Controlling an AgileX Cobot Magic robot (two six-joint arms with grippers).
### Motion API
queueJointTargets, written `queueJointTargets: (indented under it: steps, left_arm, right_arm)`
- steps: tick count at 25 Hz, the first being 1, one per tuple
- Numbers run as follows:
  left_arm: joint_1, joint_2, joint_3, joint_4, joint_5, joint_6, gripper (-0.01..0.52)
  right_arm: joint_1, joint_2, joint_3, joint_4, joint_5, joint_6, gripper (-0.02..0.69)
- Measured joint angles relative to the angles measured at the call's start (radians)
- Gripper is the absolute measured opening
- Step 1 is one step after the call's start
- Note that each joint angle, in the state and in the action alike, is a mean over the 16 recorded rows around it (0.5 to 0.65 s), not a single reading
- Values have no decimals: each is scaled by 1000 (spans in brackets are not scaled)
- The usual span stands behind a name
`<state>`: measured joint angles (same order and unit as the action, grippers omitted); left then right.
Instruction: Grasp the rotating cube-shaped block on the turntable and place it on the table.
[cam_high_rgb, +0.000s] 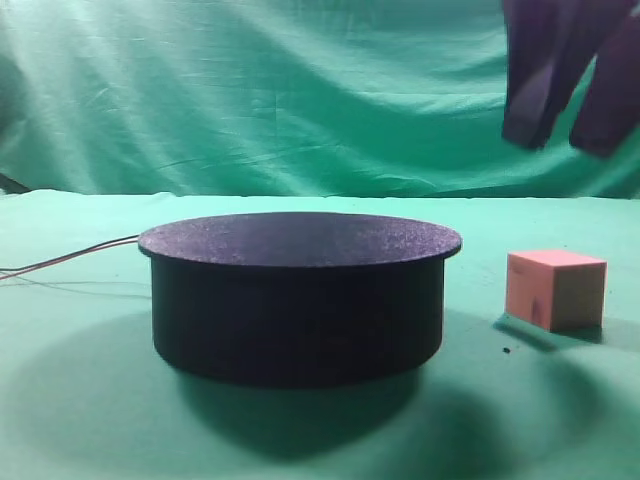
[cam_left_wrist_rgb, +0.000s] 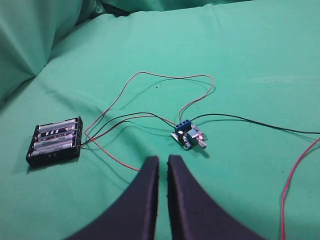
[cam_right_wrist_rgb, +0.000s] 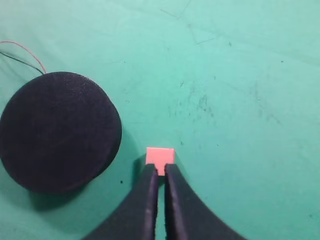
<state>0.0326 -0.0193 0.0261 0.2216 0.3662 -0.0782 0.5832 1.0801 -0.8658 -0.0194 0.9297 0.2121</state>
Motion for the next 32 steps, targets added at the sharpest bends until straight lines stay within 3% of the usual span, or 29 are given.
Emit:
queueJointTargets:
  steps: [5,16,25,32]
  left_arm:
    - [0,0,0,0,0,0,0]
    - [0,0,0,0,0,0,0]
    - [0,0,0,0,0,0,0]
    - [0,0,0,0,0,0,0]
  right_arm:
    - [0,-181,7,-62,104,65,2]
    - [0,-391,64,-95,130,115,0]
    - [-8,-415,87,-71,49,-28,0]
    - [-102,-463,170,-42,-107,-184,0]
